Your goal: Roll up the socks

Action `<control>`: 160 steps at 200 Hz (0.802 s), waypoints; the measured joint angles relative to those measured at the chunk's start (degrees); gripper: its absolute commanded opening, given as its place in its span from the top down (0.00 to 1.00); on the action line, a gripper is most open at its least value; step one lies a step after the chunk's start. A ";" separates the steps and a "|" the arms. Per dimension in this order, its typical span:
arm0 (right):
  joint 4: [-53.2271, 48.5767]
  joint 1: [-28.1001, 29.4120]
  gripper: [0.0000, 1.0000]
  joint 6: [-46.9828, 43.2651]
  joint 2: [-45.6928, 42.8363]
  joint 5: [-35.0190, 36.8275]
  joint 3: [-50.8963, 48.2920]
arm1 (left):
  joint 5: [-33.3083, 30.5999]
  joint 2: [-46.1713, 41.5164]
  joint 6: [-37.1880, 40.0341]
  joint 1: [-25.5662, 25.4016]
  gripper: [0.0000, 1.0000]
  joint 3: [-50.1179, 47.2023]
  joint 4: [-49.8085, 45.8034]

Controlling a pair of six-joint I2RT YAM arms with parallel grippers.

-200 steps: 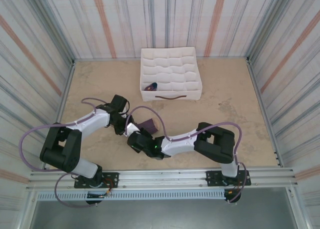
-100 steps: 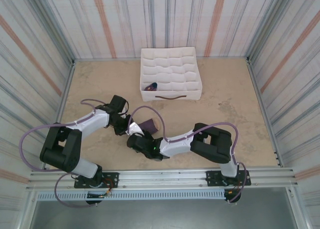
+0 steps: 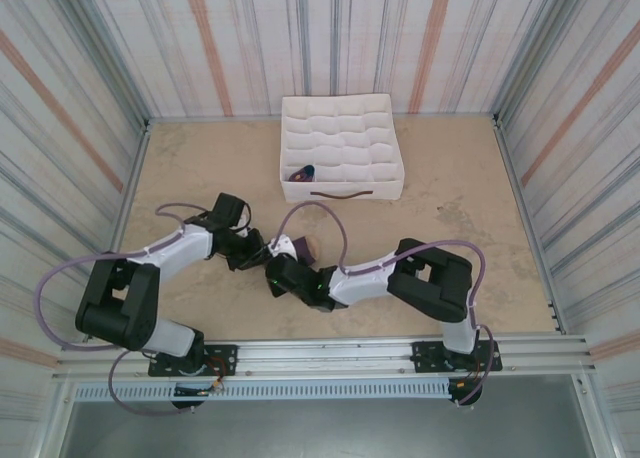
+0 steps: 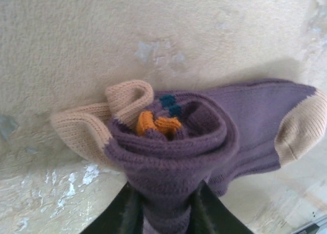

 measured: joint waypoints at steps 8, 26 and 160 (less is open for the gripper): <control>1.81 -0.96 1.00 2.01 -0.63 -1.73 -1.57 | 0.39 -0.50 -0.04 0.09 0.64 -0.17 0.37; 5.84 -2.99 1.00 6.97 -2.08 -5.14 -5.20 | 1.05 -1.62 -0.15 0.28 0.58 -0.66 0.85; 40.19 -12.35 1.00 43.95 -1.88 -18.88 -26.62 | 1.03 -5.01 -0.90 -2.78 0.45 -2.60 6.56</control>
